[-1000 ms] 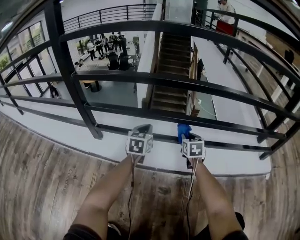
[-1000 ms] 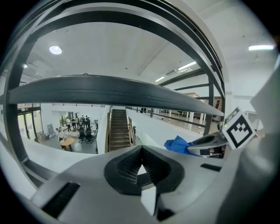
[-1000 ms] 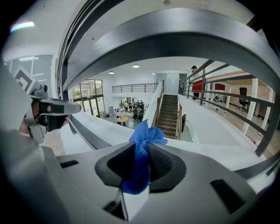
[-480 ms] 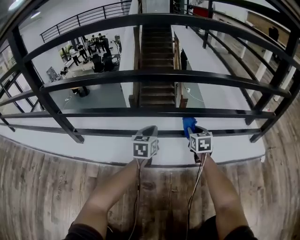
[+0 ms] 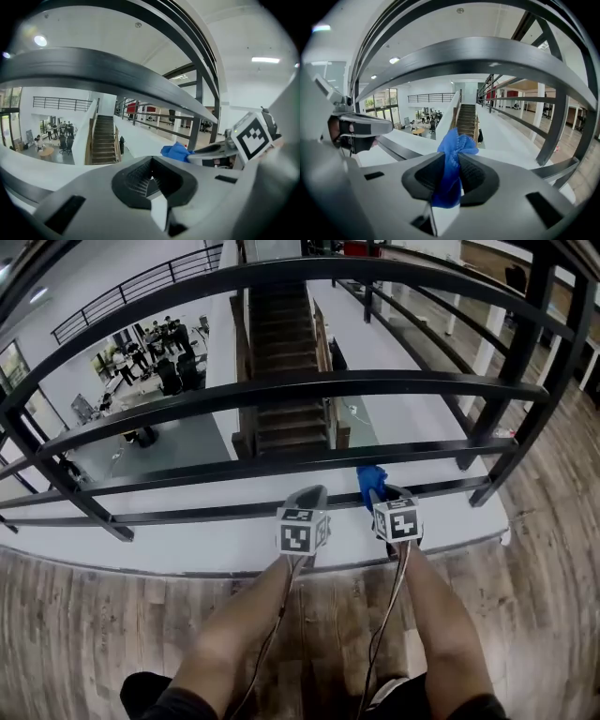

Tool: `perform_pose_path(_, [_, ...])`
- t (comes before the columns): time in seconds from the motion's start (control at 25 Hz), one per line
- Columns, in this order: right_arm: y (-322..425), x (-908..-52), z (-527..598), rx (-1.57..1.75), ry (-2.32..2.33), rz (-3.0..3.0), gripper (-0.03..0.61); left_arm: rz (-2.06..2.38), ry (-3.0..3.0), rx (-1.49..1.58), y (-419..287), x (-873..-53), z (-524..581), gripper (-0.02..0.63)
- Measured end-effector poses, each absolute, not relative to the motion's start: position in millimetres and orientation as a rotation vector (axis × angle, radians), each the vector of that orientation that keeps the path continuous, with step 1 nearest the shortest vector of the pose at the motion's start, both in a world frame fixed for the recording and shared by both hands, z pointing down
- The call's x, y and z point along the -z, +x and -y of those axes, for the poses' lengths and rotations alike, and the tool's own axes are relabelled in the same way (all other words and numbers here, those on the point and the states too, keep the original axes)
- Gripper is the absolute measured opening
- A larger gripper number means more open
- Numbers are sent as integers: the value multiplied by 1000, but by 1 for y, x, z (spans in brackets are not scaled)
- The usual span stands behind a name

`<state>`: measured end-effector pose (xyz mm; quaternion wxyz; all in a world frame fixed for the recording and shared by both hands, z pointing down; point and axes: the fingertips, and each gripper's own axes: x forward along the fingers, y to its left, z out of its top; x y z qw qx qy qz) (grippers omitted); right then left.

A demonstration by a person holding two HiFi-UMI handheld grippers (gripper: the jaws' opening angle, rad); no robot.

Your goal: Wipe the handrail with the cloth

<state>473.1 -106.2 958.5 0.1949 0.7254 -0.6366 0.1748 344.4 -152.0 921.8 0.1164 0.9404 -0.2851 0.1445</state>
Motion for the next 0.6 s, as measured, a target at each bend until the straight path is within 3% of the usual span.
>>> perform_pose_path(0.6, [620,-955,48,-439,2107,1702,95,704,2775,-440,514,-933,85,5])
